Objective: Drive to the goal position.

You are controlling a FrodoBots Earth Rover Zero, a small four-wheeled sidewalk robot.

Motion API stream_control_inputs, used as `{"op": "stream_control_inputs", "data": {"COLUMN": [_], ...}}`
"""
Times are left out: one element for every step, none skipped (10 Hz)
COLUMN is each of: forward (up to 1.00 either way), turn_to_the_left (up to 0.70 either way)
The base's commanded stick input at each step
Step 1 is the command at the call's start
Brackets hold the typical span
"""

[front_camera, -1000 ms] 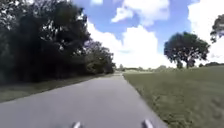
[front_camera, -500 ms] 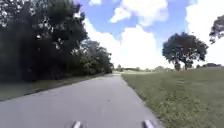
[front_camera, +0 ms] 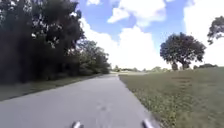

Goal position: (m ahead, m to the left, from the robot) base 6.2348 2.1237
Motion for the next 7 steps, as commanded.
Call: {"op": "stream_control_inputs", "data": {"forward": [0.70, 0.70, 0.70, 0.70, 0.70, 0.70, 0.70], "turn_to_the_left": [0.19, 0.35, 0.35, 0.35, 0.35, 0.34, 0.29]}}
